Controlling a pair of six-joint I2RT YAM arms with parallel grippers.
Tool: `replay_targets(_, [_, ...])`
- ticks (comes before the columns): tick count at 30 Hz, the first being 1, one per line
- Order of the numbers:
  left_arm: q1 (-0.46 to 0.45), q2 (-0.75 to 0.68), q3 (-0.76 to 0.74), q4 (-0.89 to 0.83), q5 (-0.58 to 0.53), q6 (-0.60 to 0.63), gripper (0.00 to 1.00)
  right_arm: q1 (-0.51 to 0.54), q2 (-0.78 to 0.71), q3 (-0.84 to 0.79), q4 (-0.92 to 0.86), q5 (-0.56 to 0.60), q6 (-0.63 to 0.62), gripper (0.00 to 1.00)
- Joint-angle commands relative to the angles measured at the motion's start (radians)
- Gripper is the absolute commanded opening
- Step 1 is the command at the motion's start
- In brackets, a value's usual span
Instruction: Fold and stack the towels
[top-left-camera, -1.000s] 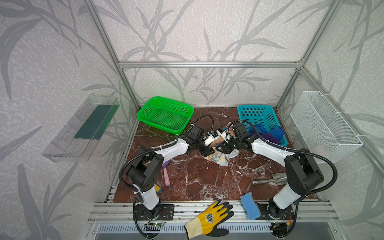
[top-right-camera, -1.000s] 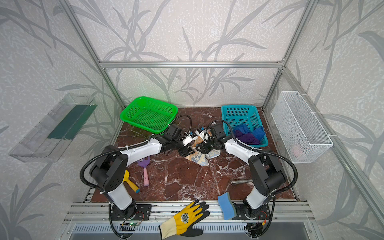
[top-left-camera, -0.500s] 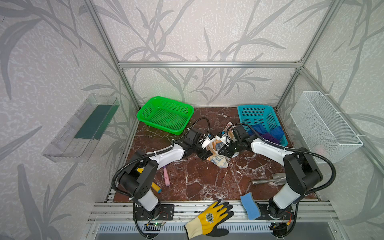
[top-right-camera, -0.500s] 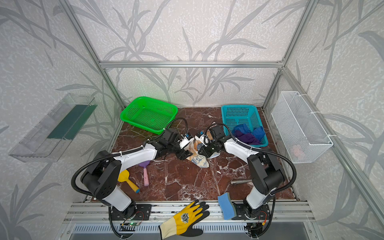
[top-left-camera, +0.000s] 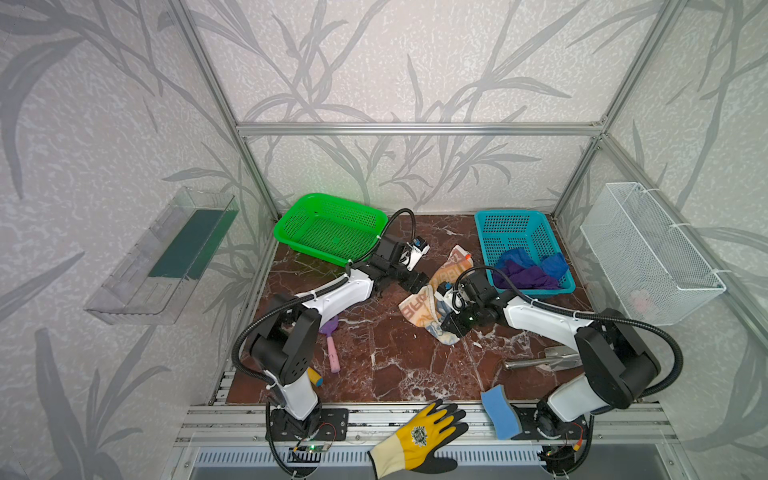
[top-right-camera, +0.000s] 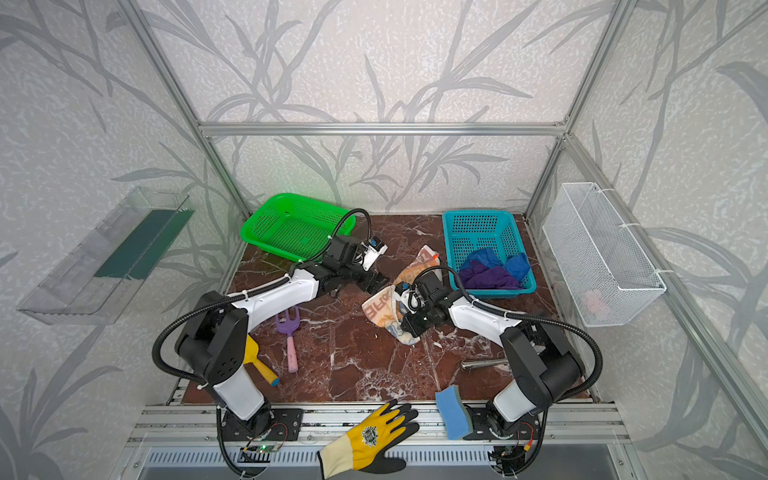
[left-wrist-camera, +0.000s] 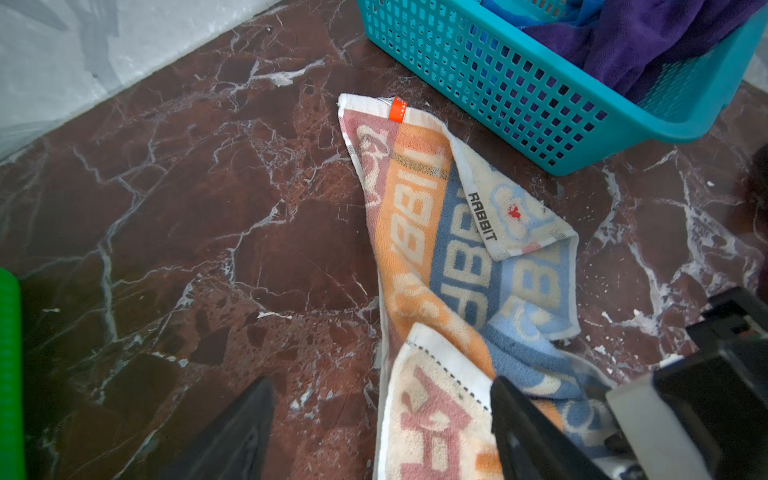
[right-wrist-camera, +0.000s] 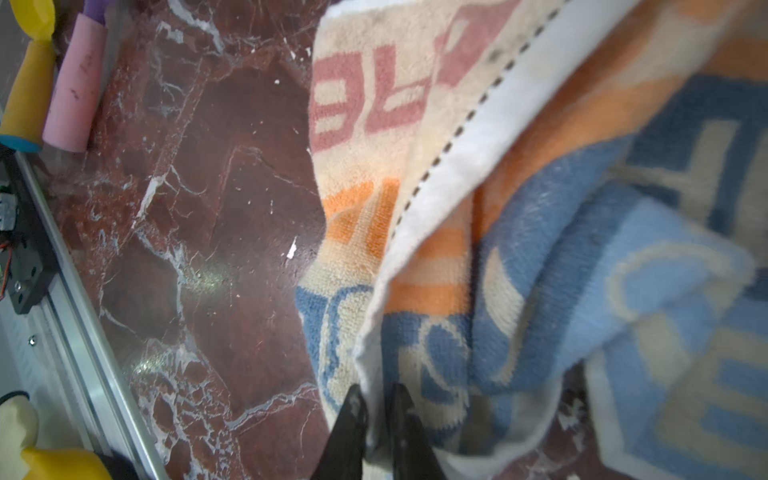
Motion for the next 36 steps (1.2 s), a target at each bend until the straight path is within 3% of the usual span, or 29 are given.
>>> replay_targets(1, [-0.002, 0.050, 0.049, -0.100, 0.013, -0.114, 0.81, 0.000, -0.048, -0.024, 0.066, 0.066, 0.053, 0.17])
replay_targets(5, [-0.010, 0.087, 0.063, -0.129, 0.006, -0.089, 0.81, 0.000, -0.061, -0.048, 0.102, 0.087, 0.058, 0.18])
replay_targets(12, [-0.007, 0.136, 0.101, -0.198, 0.089, 0.237, 0.82, 0.000, -0.058, -0.060, 0.103, 0.093, 0.028, 0.23])
replay_targets(14, [-0.003, 0.145, 0.138, -0.239, 0.086, 0.265, 0.82, 0.000, -0.061, -0.048, 0.084, 0.101, 0.012, 0.27])
replay_targets(18, [0.009, 0.145, 0.176, -0.299, 0.049, 0.244, 0.78, 0.000, -0.087, -0.015, 0.103, 0.098, -0.002, 0.34])
replay_targets(23, [0.031, 0.072, 0.066, -0.209, 0.030, 0.191, 0.79, -0.001, -0.052, 0.072, 0.117, 0.071, -0.003, 0.37])
replay_targets(36, [0.100, -0.159, -0.196, 0.019, -0.011, 0.135, 0.97, 0.000, 0.199, 0.319, -0.028, 0.134, -0.010, 0.35])
